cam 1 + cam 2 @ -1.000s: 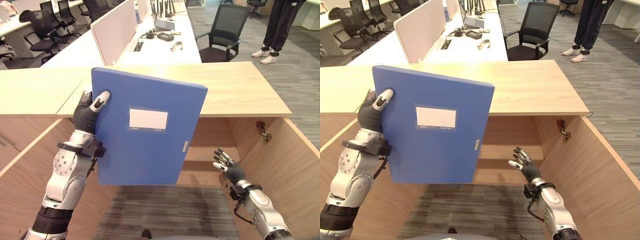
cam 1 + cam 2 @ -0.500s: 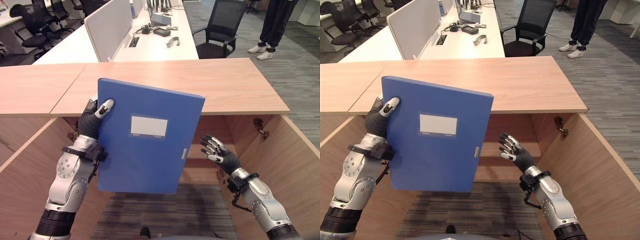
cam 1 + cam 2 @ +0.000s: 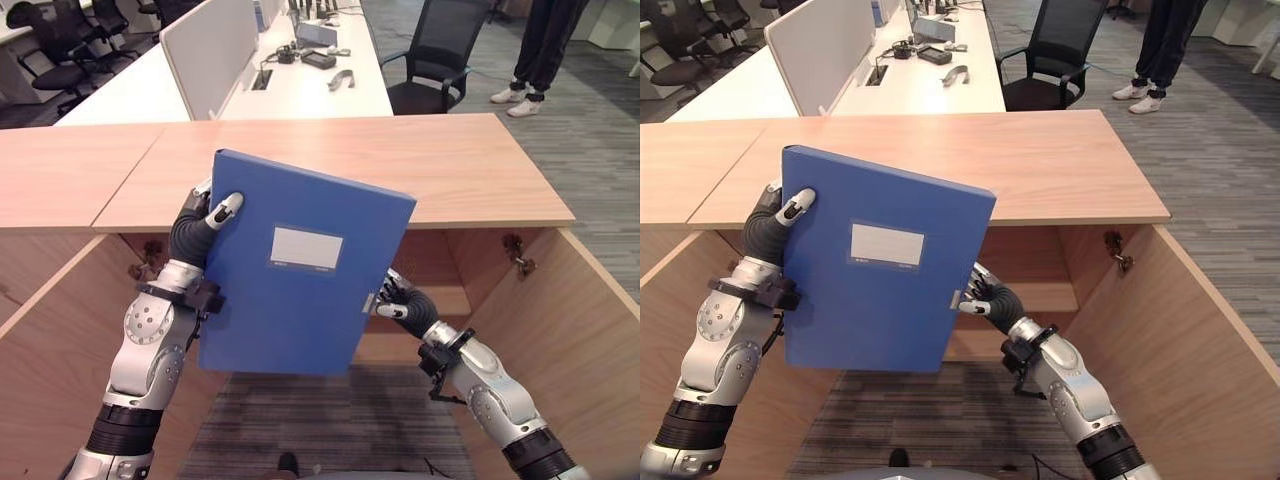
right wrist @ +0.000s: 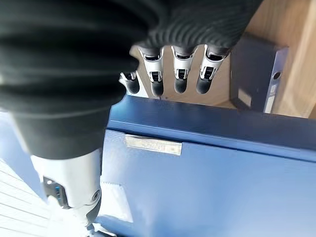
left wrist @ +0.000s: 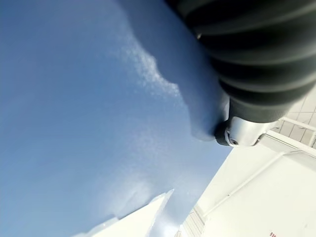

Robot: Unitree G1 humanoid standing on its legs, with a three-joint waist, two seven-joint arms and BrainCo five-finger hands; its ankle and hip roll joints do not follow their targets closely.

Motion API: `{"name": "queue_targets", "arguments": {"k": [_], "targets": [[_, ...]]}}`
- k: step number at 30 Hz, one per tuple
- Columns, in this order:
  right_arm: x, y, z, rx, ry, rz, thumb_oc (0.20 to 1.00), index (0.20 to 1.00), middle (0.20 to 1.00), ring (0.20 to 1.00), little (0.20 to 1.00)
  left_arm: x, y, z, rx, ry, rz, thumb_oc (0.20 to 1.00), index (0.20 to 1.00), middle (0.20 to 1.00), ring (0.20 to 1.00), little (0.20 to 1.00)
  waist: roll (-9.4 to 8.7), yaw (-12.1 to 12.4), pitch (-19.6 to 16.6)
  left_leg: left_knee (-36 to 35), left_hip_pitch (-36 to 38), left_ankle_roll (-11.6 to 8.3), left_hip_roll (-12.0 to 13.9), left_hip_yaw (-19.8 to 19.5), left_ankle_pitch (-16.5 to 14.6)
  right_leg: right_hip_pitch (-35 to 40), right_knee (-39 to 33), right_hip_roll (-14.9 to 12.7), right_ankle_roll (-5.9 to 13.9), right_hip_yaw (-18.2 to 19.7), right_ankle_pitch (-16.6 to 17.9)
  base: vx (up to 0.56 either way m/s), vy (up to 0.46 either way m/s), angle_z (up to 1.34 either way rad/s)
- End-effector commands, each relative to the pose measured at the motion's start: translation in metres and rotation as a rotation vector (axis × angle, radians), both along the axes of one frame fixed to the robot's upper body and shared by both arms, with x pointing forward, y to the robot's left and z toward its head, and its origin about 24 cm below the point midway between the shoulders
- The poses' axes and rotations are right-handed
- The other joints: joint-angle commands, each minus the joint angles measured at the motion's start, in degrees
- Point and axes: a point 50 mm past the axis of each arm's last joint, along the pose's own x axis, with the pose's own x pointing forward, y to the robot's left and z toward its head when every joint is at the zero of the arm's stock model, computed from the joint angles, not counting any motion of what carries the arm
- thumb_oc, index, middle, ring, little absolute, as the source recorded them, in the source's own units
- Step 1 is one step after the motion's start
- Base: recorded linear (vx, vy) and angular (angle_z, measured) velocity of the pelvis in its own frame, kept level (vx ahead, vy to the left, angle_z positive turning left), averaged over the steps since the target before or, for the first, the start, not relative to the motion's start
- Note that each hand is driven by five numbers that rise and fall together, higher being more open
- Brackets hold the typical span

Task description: Put the empty folder in the office cabinet

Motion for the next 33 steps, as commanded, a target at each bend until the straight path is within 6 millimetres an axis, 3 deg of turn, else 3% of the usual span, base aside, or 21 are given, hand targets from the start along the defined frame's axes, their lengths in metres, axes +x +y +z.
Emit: {"name": "queue_targets", "arguments": {"k": [1, 32, 33], "targets": [[0.009, 0.018, 0.041, 0.107, -0.172, 0.056, 1.000, 1.000, 1.000, 1.000, 1.000, 0.013, -0.004, 0.030, 0.022, -0.154, 0.011, 0.200, 0.200, 0.200, 0.200, 0.200, -1.09, 0.6, -0.5, 0.2, 4.1, -2.36, 3.0, 1.6, -5.6, -0.8, 0.9, -1.1, 2.11, -1.2, -2.0, 0.00, 0.000, 0.00], [0.011, 0.055, 0.047, 0.170, -0.182, 0.122, 1.000, 1.000, 1.000, 1.000, 1.000, 0.022, -0.046, 0.020, -0.054, -0.122, -0.075, 0.200, 0.200, 0.200, 0.200, 0.200, -1.57, 0.1, -0.5, 0.2, 4.3, -2.11, 2.9, 2.1, -5.8, -1.0, 0.9, -1.2, 2.19, -0.4, -1.8, 0.00, 0.000, 0.00], [0.011, 0.056, 0.048, 0.171, -0.184, 0.119, 0.520, 0.520, 0.520, 0.520, 0.520, 0.022, -0.047, 0.019, -0.062, -0.120, -0.071, 0.200, 0.200, 0.200, 0.200, 0.200, -1.63, 0.0, -0.5, 0.2, 4.3, -2.10, 2.9, 2.0, -5.8, -1.0, 1.0, -1.2, 2.15, -0.5, -1.8, 0.00, 0.000, 0.00]]}}
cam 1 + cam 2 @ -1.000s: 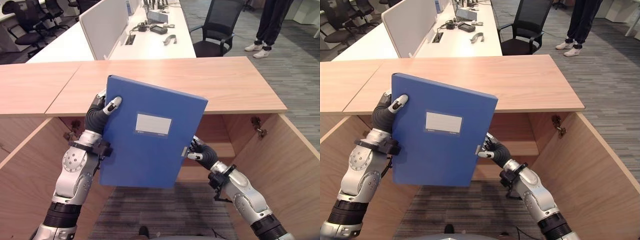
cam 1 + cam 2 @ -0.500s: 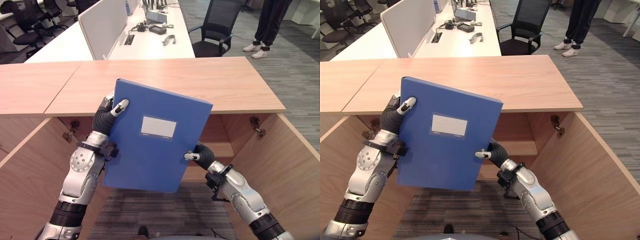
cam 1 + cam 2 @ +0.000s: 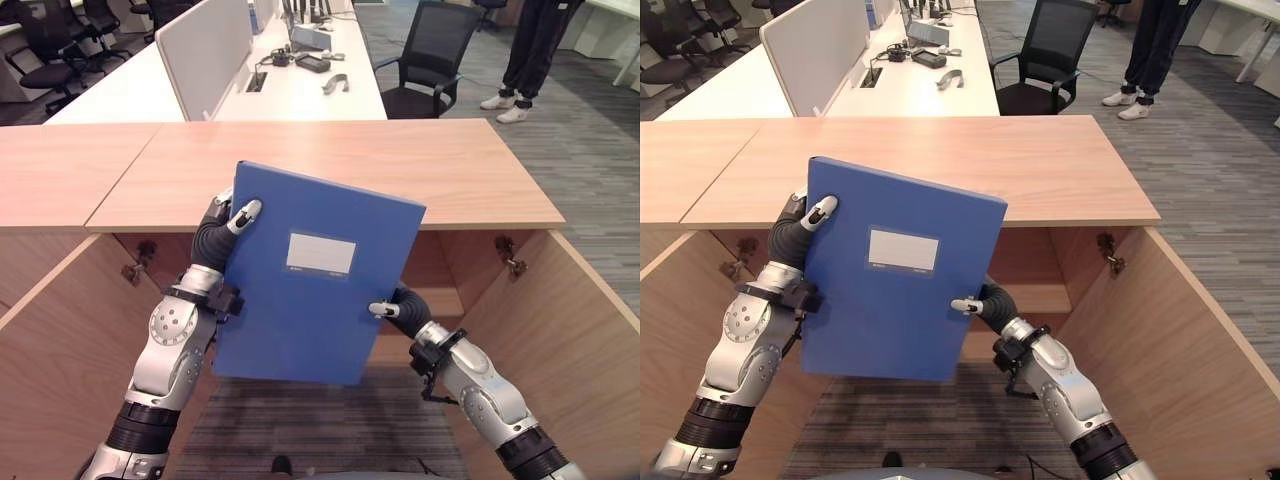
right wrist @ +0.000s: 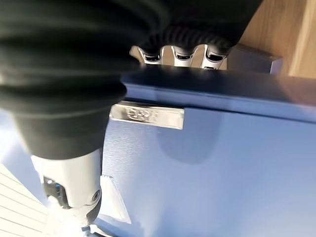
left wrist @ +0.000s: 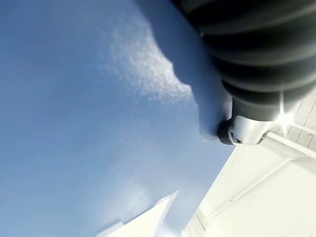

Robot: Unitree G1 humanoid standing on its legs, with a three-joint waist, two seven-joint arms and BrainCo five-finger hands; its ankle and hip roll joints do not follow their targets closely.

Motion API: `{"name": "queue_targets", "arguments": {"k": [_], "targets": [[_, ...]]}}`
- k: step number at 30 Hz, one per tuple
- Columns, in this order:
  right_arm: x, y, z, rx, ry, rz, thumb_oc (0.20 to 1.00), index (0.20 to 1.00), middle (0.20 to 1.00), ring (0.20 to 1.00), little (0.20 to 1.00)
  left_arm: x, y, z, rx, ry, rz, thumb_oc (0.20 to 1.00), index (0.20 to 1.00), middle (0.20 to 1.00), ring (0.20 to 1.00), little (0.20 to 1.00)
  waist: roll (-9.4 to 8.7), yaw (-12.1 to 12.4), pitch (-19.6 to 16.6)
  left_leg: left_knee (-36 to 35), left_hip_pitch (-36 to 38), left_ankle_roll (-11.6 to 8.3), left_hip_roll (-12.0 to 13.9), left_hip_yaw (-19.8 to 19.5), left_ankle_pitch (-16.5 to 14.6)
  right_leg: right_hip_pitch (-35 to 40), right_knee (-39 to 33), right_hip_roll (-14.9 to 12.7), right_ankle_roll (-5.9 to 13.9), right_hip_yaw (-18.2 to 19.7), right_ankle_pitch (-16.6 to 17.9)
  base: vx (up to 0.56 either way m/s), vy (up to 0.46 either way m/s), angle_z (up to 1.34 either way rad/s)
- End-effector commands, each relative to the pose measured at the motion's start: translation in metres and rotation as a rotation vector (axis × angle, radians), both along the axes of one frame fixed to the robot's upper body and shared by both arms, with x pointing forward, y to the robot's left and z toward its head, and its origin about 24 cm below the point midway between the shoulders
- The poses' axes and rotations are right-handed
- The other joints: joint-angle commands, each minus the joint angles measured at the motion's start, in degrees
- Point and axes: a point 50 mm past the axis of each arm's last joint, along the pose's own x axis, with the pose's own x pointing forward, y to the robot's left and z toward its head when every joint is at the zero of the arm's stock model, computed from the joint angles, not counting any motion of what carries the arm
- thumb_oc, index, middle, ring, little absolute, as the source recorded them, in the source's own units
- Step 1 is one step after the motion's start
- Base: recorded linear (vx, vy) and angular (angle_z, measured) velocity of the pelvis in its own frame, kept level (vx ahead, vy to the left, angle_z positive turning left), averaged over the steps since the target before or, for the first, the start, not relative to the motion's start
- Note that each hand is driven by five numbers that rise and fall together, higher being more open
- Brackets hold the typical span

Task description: Put the empty folder in the office cabinet

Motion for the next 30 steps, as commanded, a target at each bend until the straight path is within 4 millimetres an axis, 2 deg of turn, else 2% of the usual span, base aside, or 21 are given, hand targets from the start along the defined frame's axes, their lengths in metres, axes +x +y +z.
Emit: {"name": "queue_targets", "arguments": {"k": [1, 17, 24, 25, 26, 27, 30], "targets": [[0.009, 0.047, 0.050, 0.160, -0.213, 0.159, 0.200, 0.200, 0.200, 0.200, 0.200, 0.018, -0.027, 0.034, -0.040, -0.161, -0.082, 0.200, 0.200, 0.200, 0.200, 0.200, -0.24, 0.1, 0.3, 0.2, 4.5, -2.11, 2.9, 1.5, -5.9, -0.4, 0.8, -1.1, 2.13, -1.1, -2.2, 0.00, 0.000, 0.00], [0.010, 0.042, 0.048, 0.155, -0.207, 0.136, 0.200, 0.200, 0.200, 0.200, 0.200, 0.017, -0.026, 0.033, -0.042, -0.158, -0.072, 0.200, 0.200, 0.200, 0.200, 0.200, -0.38, 0.1, 0.2, 0.2, 4.6, -2.03, 3.0, 1.3, -5.9, -0.4, 1.0, -1.1, 2.08, -1.1, -2.2, 0.00, 0.000, 0.00], [0.011, 0.039, 0.046, 0.116, -0.210, 0.150, 0.200, 0.200, 0.200, 0.200, 0.200, 0.016, -0.018, 0.031, -0.005, -0.156, -0.049, 0.200, 0.200, 0.200, 0.200, 0.200, -0.32, 0.5, 0.1, 0.2, 4.5, -2.04, 2.9, 1.1, -5.9, -0.2, 1.0, -1.1, 2.04, -1.4, -2.3, 0.00, 0.000, 0.00], [0.011, 0.039, 0.046, 0.116, -0.210, 0.150, 0.200, 0.200, 0.200, 0.200, 0.200, 0.016, -0.018, 0.031, -0.005, -0.156, -0.049, 0.266, 0.266, 0.266, 0.266, 0.266, -0.32, 0.4, 0.1, 0.2, 4.5, -2.04, 2.9, 1.1, -5.9, -0.2, 1.0, -1.1, 2.04, -1.4, -2.3, 0.00, 0.000, 0.00], [0.012, 0.035, 0.044, 0.084, -0.214, 0.139, 0.200, 0.200, 0.200, 0.200, 0.200, 0.016, -0.012, 0.026, 0.030, -0.138, -0.016, 0.918, 0.918, 0.918, 0.918, 0.918, -0.27, 0.6, 0.0, 0.2, 4.5, -2.04, 2.8, 1.0, -5.9, -0.2, 1.0, -1.1, 2.04, -1.5, -2.3, 0.00, 0.000, 0.00], [0.013, 0.032, 0.044, 0.067, -0.218, 0.132, 0.200, 0.200, 0.200, 0.200, 0.200, 0.016, -0.009, 0.024, 0.047, -0.131, -0.005, 1.000, 1.000, 1.000, 1.000, 1.000, -0.26, 0.7, 0.1, 0.2, 4.4, -2.04, 2.8, 1.0, -5.9, -0.2, 1.0, -1.1, 2.04, -1.5, -2.3, 0.00, 0.000, 0.00], [0.013, 0.026, 0.042, 0.036, -0.223, 0.121, 0.200, 0.200, 0.200, 0.200, 0.200, 0.012, -0.001, 0.016, 0.071, -0.105, 0.016, 1.000, 1.000, 1.000, 1.000, 1.000, -0.30, 0.9, 0.0, 0.2, 4.3, -2.06, 2.8, 0.9, -5.9, -0.2, 0.9, -1.1, 2.07, -1.6, -2.3, 0.00, 0.000, 0.00]]}}
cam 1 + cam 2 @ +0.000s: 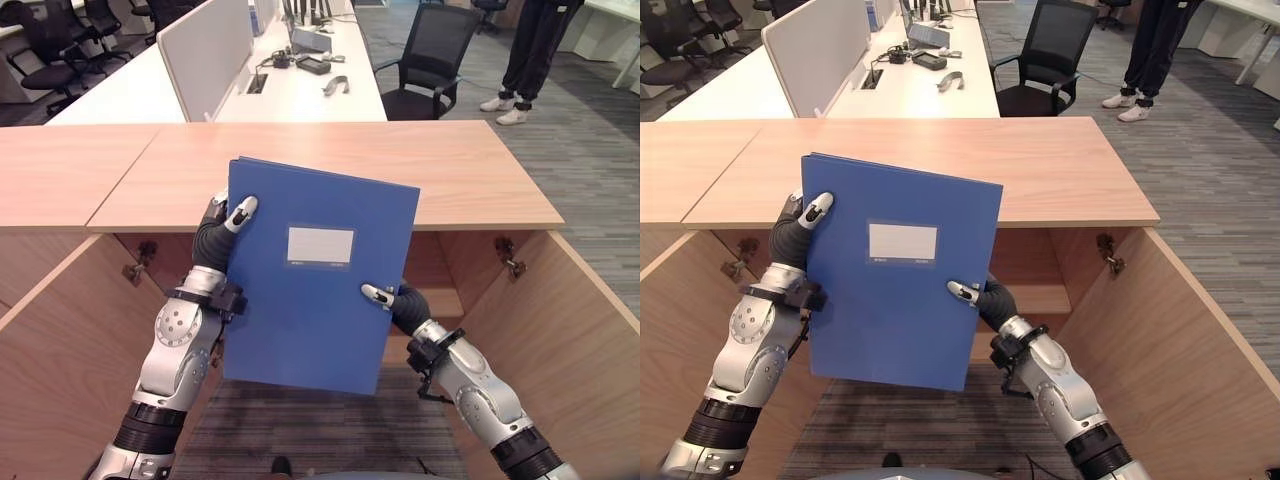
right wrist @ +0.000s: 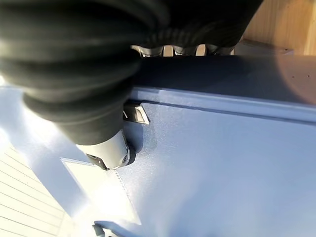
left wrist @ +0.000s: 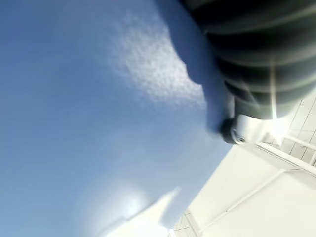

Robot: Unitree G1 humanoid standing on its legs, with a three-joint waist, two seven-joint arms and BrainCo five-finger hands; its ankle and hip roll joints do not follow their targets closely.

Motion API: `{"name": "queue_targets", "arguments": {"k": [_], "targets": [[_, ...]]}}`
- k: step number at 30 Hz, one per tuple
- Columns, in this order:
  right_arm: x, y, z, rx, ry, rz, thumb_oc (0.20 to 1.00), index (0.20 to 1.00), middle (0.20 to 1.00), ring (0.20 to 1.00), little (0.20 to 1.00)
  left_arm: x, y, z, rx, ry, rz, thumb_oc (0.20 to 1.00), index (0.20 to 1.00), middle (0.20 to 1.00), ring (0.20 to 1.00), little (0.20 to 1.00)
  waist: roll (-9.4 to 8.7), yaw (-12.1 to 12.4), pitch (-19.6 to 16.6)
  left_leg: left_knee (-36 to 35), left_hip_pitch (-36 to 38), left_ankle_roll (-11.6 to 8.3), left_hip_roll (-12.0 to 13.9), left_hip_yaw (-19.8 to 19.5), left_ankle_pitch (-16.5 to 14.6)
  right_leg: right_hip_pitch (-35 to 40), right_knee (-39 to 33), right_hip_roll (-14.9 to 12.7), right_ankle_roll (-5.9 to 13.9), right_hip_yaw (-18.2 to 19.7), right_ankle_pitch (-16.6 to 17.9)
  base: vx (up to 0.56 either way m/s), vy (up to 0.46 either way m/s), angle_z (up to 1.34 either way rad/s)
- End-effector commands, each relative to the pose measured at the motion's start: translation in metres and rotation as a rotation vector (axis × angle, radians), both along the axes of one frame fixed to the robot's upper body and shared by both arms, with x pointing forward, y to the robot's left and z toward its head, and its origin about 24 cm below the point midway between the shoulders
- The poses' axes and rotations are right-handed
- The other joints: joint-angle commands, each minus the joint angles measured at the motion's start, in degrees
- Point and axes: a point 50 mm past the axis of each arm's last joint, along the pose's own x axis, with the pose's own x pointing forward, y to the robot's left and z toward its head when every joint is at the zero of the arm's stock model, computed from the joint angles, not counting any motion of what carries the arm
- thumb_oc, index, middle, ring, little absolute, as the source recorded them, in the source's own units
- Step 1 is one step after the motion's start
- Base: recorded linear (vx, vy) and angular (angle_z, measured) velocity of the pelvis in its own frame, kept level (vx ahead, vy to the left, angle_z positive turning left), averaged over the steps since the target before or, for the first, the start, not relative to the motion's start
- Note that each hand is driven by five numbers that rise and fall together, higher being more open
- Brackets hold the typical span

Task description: Put the empty folder in the office cabinet

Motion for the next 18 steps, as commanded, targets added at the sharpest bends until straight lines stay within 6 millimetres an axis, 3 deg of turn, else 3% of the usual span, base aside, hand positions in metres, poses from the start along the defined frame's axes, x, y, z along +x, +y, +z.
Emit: {"name": "queue_targets", "arguments": {"k": [1, 3, 4, 5, 6, 8, 13, 14, 16, 18], "targets": [[0.011, 0.020, 0.038, -0.036, -0.220, 0.127, 0.200, 0.200, 0.200, 0.200, 0.200, 0.007, 0.005, 0.014, 0.093, -0.084, 0.002, 1.000, 1.000, 1.000, 1.000, 1.000, -0.39, 0.9, 0.2, 0.2, 4.2, -2.07, 2.8, 1.0, -5.9, -0.3, 0.8, -1.1, 2.12, -1.5, -2.4, 0.00, 0.000, 0.00], [0.011, 0.015, 0.036, -0.057, -0.222, 0.114, 0.200, 0.200, 0.200, 0.200, 0.200, 0.005, 0.010, 0.008, 0.107, -0.058, 0.009, 1.000, 1.000, 1.000, 1.000, 1.000, -0.35, 0.9, 0.2, 0.2, 4.2, -2.08, 2.8, 1.0, -5.9, -0.3, 0.8, -1.1, 2.12, -1.5, -2.4, 0.00, 0.000, 0.00], [0.011, 0.001, 0.034, -0.105, -0.236, 0.070, 0.200, 0.200, 0.200, 0.200, 0.200, -0.002, 0.027, -0.014, 0.146, 0.045, 0.023, 1.000, 1.000, 1.000, 1.000, 1.000, -0.18, 1.3, 0.3, 0.2, 4.1, -2.04, 2.7, 0.8, -5.9, -0.3, 0.8, -1.2, 2.16, -1.6, -2.4, 0.00, 0.000, 0.00], [0.011, 0.002, 0.034, -0.105, -0.236, 0.071, 0.200, 0.200, 0.200, 0.200, 0.200, -0.002, 0.027, -0.014, 0.146, 0.045, 0.022, 1.000, 1.000, 1.000, 1.000, 1.000, -0.19, 1.3, 0.2, 0.2, 4.1, -2.04, 2.7, 0.8, -5.9, -0.3, 0.8, -1.2, 2.16, -1.6, -2.4, 0.00, 0.000, 0.00], [0.011, -0.008, 0.038, -0.161, -0.280, 0.036, 0.200, 0.200, 0.200, 0.200, 0.200, -0.010, 0.042, -0.035, 0.212, 0.153, 0.015, 1.000, 1.000, 1.000, 1.000, 1.000, 0.12, 1.6, 0.4, 0.2, 4.0, -2.01, 2.7, 0.7, -5.8, -0.3, 0.8, -1.2, 2.25, -1.8, -2.4, 0.01, 0.012, 0.04], [0.010, -0.013, 0.044, -0.192, -0.332, 0.013, 0.200, 0.200, 0.200, 0.200, 0.200, -0.022, 0.055, -0.057, 0.210, 0.258, 0.016, 1.000, 1.000, 1.000, 1.000, 1.000, 0.29, 1.8, 0.3, 0.2, 4.0, -1.94, 2.6, 0.6, -5.8, -0.2, 0.8, -1.3, 2.29, -1.8, -2.3, 0.00, 0.000, 0.00], [0.009, -0.014, 0.051, -0.200, -0.405, -0.052, 0.200, 0.200, 0.200, 0.200, 0.200, -0.063, 0.076, -0.124, 0.282, 0.618, -0.043, 1.000, 1.000, 1.000, 1.000, 1.000, 1.05, 2.1, 0.6, 0.2, 3.7, -1.69, 2.6, 0.6, -5.7, -0.5, 0.9, -1.3, 2.43, -1.9, -2.1, 0.00, 0.002, -0.01], [0.009, -0.014, 0.051, -0.200, -0.405, -0.052, 0.200, 0.200, 0.200, 0.200, 0.200, -0.063, 0.077, -0.124, 0.282, 0.619, -0.044, 1.000, 1.000, 1.000, 1.000, 1.000, 1.03, 2.2, 0.5, 0.2, 3.7, -1.70, 2.7, 0.6, -5.7, -0.6, 0.9, -1.3, 2.44, -1.9, -2.2, 0.00, 0.000, 0.00], [0.008, -0.010, 0.050, -0.208, -0.408, -0.051, 0.200, 0.200, 0.200, 0.200, 0.200, -0.085, 0.083, -0.161, 0.307, 0.809, -0.048, 1.000, 1.000, 1.000, 1.000, 1.000, 1.25, 2.3, 0.8, 0.2, 3.5, -1.60, 2.6, 0.6, -5.6, -0.8, 1.0, -1.3, 2.49, -1.8, -2.1, -0.02, 0.007, 0.04], [0.008, -0.009, 0.048, -0.222, -0.407, -0.049, 0.200, 0.200, 0.200, 0.200, 0.200, -0.098, 0.085, -0.177, 0.337, 0.895, -0.041, 1.000, 1.000, 1.000, 1.000, 1.000, 1.33, 2.4, 0.9, 0.2, 3.3, -1.54, 2.6, 0.5, -5.5, -1.0, 1.0, -1.2, 2.50, -1.8, -2.0, -0.01, 0.003, 0.06]]}}
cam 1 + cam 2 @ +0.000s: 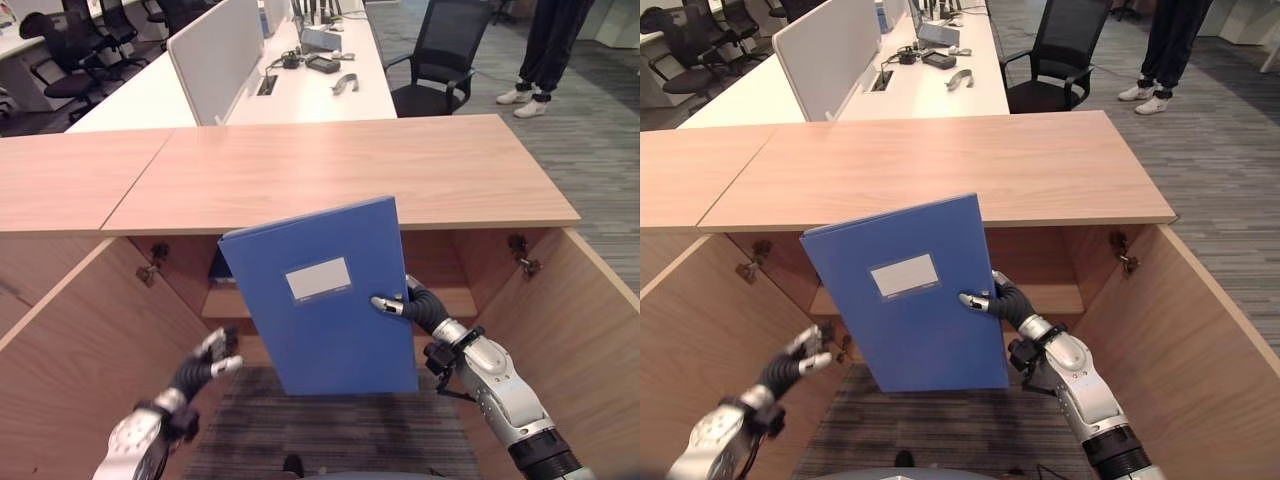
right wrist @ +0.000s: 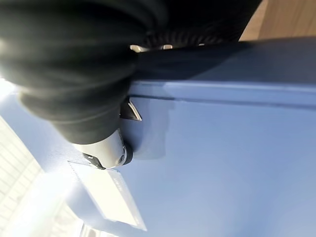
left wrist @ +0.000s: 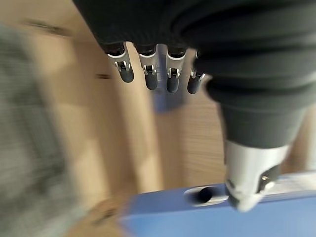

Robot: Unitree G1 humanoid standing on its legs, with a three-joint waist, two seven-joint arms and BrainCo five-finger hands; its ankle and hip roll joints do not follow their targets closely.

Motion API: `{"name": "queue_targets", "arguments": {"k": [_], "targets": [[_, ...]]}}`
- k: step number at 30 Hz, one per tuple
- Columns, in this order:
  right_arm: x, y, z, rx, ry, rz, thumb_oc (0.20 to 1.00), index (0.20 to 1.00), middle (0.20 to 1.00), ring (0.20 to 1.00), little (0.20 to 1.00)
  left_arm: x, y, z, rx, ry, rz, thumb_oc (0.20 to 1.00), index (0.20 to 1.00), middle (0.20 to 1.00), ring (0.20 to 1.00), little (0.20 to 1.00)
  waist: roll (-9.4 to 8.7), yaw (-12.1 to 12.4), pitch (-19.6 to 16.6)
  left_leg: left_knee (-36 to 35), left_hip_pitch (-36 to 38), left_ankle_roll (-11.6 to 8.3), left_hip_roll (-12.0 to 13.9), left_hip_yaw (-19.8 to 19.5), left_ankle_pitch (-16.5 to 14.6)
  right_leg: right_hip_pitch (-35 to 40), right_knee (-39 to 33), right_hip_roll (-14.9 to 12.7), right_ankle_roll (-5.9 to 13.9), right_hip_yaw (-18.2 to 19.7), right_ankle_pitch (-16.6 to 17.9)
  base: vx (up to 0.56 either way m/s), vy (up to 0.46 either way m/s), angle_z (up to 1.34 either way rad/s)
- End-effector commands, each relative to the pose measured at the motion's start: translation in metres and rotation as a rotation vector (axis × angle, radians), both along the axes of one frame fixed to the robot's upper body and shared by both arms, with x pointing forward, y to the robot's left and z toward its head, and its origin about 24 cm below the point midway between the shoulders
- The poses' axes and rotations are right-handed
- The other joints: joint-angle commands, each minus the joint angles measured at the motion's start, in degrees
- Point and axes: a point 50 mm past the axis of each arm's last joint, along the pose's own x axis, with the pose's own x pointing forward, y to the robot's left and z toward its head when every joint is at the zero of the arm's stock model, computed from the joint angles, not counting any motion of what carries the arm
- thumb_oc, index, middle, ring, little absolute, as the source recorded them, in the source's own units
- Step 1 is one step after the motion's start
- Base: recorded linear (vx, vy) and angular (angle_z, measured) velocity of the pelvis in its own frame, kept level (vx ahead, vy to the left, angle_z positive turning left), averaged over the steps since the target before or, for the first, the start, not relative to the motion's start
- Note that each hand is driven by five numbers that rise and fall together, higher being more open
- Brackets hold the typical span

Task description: Put the empty folder in the office cabinet

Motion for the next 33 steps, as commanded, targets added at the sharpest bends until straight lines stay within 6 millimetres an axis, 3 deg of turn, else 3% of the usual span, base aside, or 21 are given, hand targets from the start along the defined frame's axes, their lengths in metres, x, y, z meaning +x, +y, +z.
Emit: {"name": "queue_targets", "arguments": {"k": [1, 4, 6, 7, 9, 10, 16, 17, 18, 24, 26, 33], "targets": [[0.007, 0.015, 0.045, 0.101, -0.241, 0.031, 0.200, 0.200, 0.200, 0.200, 0.200, 0.023, 0.007, 0.010, 0.100, -0.057, -0.085, 1.000, 1.000, 1.000, 1.000, 1.000, -1.75, 0.6, 1.0, 0.8, 3.9, -2.03, 2.7, 0.9, -5.1, -0.7, 1.4, -0.8, 2.27, -1.3, -1.8, 0.00, 0.000, 0.00], [0.006, 0.016, 0.039, 0.101, -0.211, 0.031, 0.200, 0.200, 0.200, 0.200, 0.200, 0.003, 0.005, -0.018, 0.118, 0.081, -0.068, 1.000, 1.000, 1.000, 1.000, 1.000, -1.80, 0.6, 1.2, 0.8, 3.7, -1.95, 2.6, 0.8, -5.0, -0.9, 1.5, -0.8, 2.25, -1.4, -1.8, 0.00, 0.000, 0.00], [0.006, 0.016, 0.039, 0.100, -0.212, 0.031, 0.200, 0.200, 0.200, 0.200, 0.200, 0.003, 0.004, -0.018, 0.118, 0.080, -0.069, 1.000, 1.000, 1.000, 1.000, 1.000, -1.74, 0.6, 1.2, 0.8, 3.6, -1.95, 2.6, 0.8, -5.0, -1.0, 1.5, -0.8, 2.25, -1.4, -1.8, 0.00, 0.000, 0.00], [0.006, 0.016, 0.033, 0.081, -0.187, 0.030, 0.200, 0.200, 0.200, 0.200, 0.200, -0.009, 0.000, -0.036, 0.165, 0.163, -0.074, 1.000, 1.000, 1.000, 1.000, 1.000, -1.68, 0.7, 1.3, 0.8, 3.4, -1.91, 2.6, 0.7, -4.9, -1.1, 1.7, -0.8, 2.28, -1.7, -1.9, 0.00, 0.015, 0.03], [0.006, 0.015, 0.030, 0.078, -0.173, 0.030, 0.200, 0.200, 0.200, 0.200, 0.200, -0.014, -0.002, -0.042, 0.172, 0.193, -0.075, 1.000, 1.000, 1.000, 1.000, 1.000, -1.66, 0.7, 1.3, 0.8, 3.4, -1.90, 2.5, 0.7, -5.0, -1.2, 1.8, -0.8, 2.27, -1.7, -2.0, 0.00, 0.011, 0.06], [0.007, 0.016, 0.018, 0.062, -0.123, 0.023, 0.200, 0.200, 0.200, 0.200, 0.200, -0.024, -0.006, -0.057, 0.189, 0.269, -0.049, 1.000, 1.000, 1.000, 1.000, 1.000, -1.71, 0.7, 1.3, 0.8, 3.3, -1.94, 2.5, 0.5, -4.9, -1.3, 1.9, -0.8, 2.20, -1.9, -2.0, 0.00, 0.003, 0.09], [0.004, 0.015, -0.015, 0.031, 0.034, 0.020, 0.200, 0.200, 0.200, 0.200, 0.200, -0.031, -0.014, -0.071, 0.207, 0.343, -0.029, 1.000, 1.000, 1.000, 1.000, 1.000, -1.82, 0.8, 1.6, 0.8, 3.1, -2.01, 2.5, 0.1, -4.7, -1.5, 2.3, -0.8, 2.09, -2.3, -2.2, 0.00, 0.004, 0.05], [0.004, 0.015, -0.015, 0.031, 0.033, 0.020, 0.200, 0.200, 0.200, 0.200, 0.200, -0.031, -0.014, -0.071, 0.207, 0.342, -0.029, 1.000, 1.000, 1.000, 1.000, 1.000, -1.80, 0.8, 1.6, 0.8, 3.1, -2.02, 2.5, 0.1, -4.8, -1.5, 2.3, -0.8, 2.09, -2.3, -2.2, 0.00, 0.000, 0.00], [0.002, 0.013, -0.029, -0.004, 0.091, 0.012, 0.200, 0.200, 0.200, 0.200, 0.200, -0.031, -0.017, -0.074, 0.223, 0.356, -0.044, 1.000, 1.000, 1.000, 1.000, 1.000, -1.84, 0.8, 1.7, 0.8, 3.0, -2.05, 2.5, -0.1, -4.7, -1.6, 2.4, -0.8, 2.08, -2.5, -2.3, 0.00, 0.000, 0.00], [-0.008, 0.003, -0.066, -0.100, 0.247, -0.025, 0.200, 0.200, 0.200, 0.200, 0.200, -0.035, -0.025, -0.076, 0.256, 0.362, -0.120, 1.000, 1.000, 1.000, 1.000, 1.000, -1.69, 1.2, 1.8, 0.8, 2.7, -2.04, 2.4, -0.5, -4.7, -1.3, 2.4, -0.9, 2.08, -3.0, -2.5, 0.00, 0.000, 0.01], [-0.010, 0.000, -0.071, -0.114, 0.268, -0.034, 0.200, 0.200, 0.200, 0.200, 0.200, -0.034, -0.027, -0.074, 0.250, 0.352, -0.130, 1.000, 1.000, 1.000, 1.000, 1.000, -1.62, 1.3, 1.8, 0.8, 2.6, -2.04, 2.4, -0.7, -4.7, -1.3, 2.4, -0.9, 2.08, -3.2, -2.6, 0.01, -0.002, 0.06], [-0.016, -0.019, -0.103, -0.092, 0.450, -0.201, 0.200, 0.200, 0.200, 0.200, 0.200, -0.026, -0.030, -0.039, 0.184, 0.203, -0.204, 1.000, 1.000, 1.000, 1.000, 1.000, -0.79, 2.5, 2.2, 0.8, 1.9, -1.87, 2.2, -2.0, -4.5, -0.9, 2.1, -1.0, 1.96, -4.3, -2.7, 0.00, -0.001, 0.07]]}}
